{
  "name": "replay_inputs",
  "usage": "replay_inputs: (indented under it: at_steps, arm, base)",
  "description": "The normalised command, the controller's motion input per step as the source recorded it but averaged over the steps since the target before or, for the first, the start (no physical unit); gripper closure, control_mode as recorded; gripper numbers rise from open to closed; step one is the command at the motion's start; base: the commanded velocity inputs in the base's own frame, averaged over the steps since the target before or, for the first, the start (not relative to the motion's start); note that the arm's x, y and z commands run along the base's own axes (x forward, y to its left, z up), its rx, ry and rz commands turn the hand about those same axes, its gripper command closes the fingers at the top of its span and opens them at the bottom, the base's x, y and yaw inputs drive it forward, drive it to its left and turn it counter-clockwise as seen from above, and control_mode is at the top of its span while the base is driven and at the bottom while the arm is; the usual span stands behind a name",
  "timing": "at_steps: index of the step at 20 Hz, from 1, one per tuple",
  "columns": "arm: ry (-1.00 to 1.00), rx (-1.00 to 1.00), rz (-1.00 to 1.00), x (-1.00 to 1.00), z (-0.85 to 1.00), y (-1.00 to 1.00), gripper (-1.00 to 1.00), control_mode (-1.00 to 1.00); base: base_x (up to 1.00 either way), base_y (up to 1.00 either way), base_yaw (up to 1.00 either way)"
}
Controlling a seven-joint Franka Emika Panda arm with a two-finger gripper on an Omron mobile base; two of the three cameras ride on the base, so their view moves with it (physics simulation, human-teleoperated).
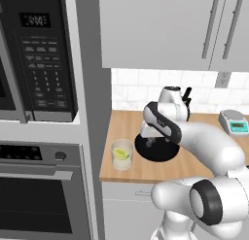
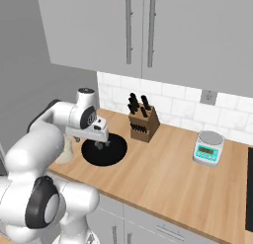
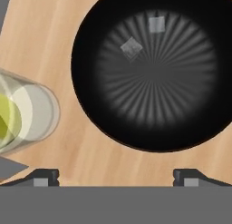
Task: Grab a lemon wedge from the fridge and one ice cube from the ice bowl, and put them in the glass of lemonade.
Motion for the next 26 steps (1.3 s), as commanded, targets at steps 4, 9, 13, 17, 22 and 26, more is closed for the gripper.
replay_inputs:
  at_steps: [4, 9, 13, 17, 22, 26]
  arm:
    - [0.0, 0.0, -0.06, 0.26, 0.0, 0.0, -1.0, -1.0]
    - [0.0, 0.0, -0.06, 0.32, 0.0, 0.0, -1.0, -1.0]
    - [0.0, 0.0, -0.01, 0.3, -0.16, -0.13, -1.0, -1.0]
    - [0.0, 0.0, -0.01, 0.15, -0.43, -0.01, -1.0, -1.0]
    - [-0.04, -0.02, -0.01, 0.05, -0.29, 0.0, -1.0, -1.0]
    - [-0.09, -0.01, 0.0, 0.12, -0.2, -0.01, -1.0, -1.0]
  base:
    - [0.0, 0.0, 0.0]
    - [0.0, 0.0, 0.0]
    - [0.0, 0.0, 0.0]
    - [0.0, 0.0, 0.0]
    - [0.0, 0.0, 0.0]
    - [0.0, 0.0, 0.0]
